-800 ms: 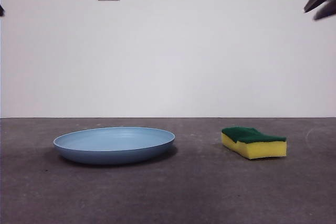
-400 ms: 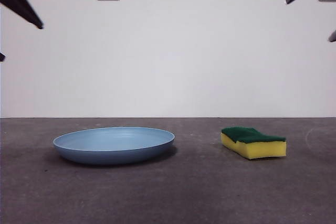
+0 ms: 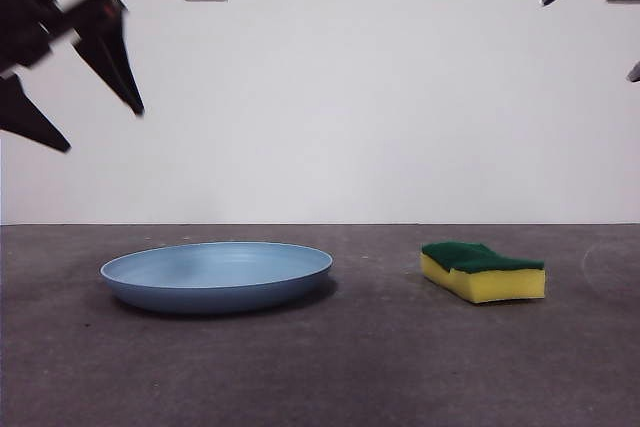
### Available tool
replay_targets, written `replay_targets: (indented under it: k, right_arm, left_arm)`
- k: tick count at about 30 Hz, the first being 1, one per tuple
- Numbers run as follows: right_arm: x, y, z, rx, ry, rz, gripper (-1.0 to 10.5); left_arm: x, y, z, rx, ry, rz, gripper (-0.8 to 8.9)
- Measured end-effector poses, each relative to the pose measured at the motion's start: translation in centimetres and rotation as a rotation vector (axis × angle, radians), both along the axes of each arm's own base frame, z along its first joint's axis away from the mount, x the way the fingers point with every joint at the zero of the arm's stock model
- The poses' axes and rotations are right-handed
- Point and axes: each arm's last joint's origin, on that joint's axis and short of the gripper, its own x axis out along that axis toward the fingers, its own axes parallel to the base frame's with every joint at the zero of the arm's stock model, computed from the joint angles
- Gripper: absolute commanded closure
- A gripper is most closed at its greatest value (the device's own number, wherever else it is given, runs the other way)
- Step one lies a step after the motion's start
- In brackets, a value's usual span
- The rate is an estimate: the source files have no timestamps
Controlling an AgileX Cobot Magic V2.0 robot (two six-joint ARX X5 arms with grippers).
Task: Pick up the plate,pick up the cloth,clean the plate with the cloth
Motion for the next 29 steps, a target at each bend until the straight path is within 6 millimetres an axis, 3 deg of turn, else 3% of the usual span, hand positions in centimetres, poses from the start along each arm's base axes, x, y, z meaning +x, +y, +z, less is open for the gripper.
replay_targets:
  k: [7, 16, 27, 29]
  right_arm:
    - [0.0, 0.0, 0.0, 0.0, 0.0, 0.0, 4.2]
    - [0.0, 0.0, 0.0, 0.0, 0.0, 0.0, 4.2]
    - [0.0, 0.0, 0.0, 0.0, 0.0, 0.0, 4.2]
    - [0.0, 0.0, 0.0, 0.0, 0.0, 0.0, 4.2]
  left_arm:
    - [4.2, -1.7, -3.3, 0.08, 0.103, -0.042, 3.46]
    - [5.8, -2.8, -8.5, 0.135, 0.249, -0.061, 3.46]
    - [6.3, -3.6, -10.0, 0.156, 0.267, -0.081, 3.48]
    - [6.4, -3.8, -10.1, 0.163, 0.264, -0.084, 4.14]
